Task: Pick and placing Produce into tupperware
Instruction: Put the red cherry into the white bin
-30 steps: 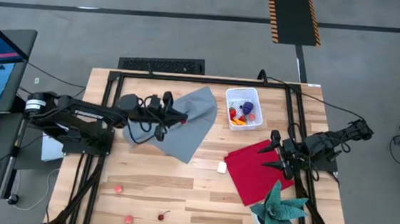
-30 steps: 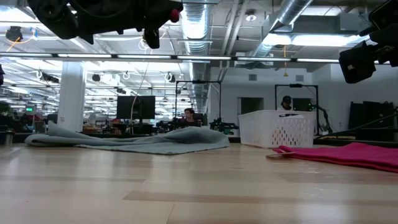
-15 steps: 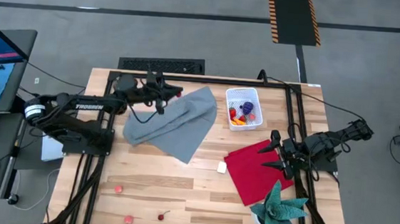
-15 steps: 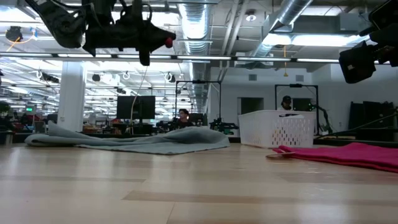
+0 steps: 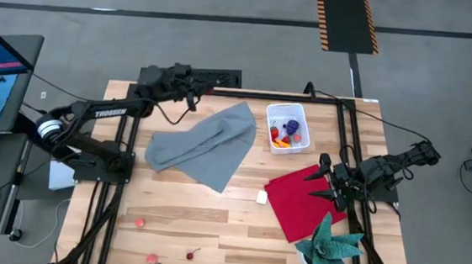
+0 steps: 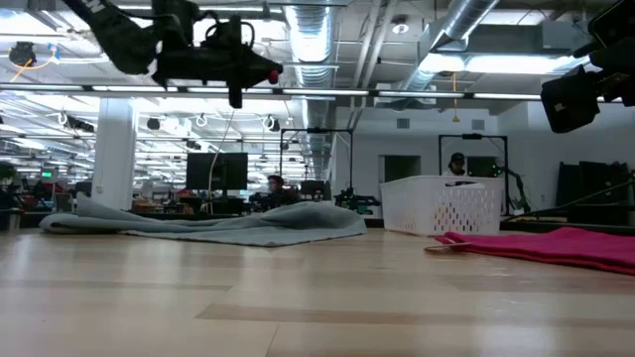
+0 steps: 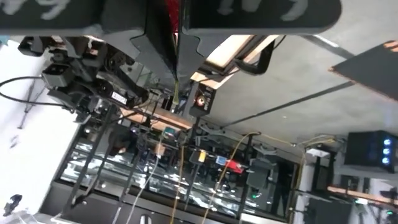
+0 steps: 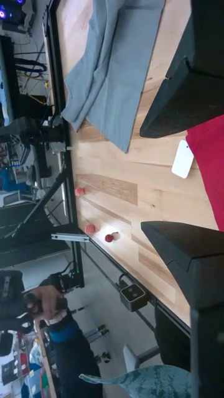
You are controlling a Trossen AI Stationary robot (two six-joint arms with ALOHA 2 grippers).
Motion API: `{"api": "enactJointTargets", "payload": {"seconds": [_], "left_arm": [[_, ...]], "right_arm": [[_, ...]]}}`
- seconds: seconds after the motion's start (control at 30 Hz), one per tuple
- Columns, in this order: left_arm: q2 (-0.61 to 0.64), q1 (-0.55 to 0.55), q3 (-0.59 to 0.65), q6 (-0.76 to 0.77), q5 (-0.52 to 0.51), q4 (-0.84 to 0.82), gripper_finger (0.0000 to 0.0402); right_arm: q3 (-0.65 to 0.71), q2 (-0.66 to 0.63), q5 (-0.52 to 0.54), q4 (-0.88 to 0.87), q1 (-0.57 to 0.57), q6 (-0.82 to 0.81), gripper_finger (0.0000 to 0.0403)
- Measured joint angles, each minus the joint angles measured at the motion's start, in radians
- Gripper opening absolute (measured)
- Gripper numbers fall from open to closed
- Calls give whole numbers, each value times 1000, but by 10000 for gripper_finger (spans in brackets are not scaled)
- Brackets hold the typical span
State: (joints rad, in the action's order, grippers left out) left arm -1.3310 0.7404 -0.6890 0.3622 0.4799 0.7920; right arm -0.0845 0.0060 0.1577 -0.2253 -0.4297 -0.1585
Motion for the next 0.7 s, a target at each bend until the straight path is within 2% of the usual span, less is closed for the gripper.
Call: {"api": "enactJointTargets", "payload": {"seconds": [0.23, 0.5, 0.7], "left_arm": [[-196, -4, -218, 21, 66, -39, 0], [-413, -60, -457, 45, 127, -73, 0], [-527, -100, -634, -27, 166, -301, 0]], "right_arm": [[0, 0, 0, 0, 0, 0, 254], [0, 0, 0, 0, 0, 0, 254], [0, 0, 0, 0, 0, 0, 254]]}}
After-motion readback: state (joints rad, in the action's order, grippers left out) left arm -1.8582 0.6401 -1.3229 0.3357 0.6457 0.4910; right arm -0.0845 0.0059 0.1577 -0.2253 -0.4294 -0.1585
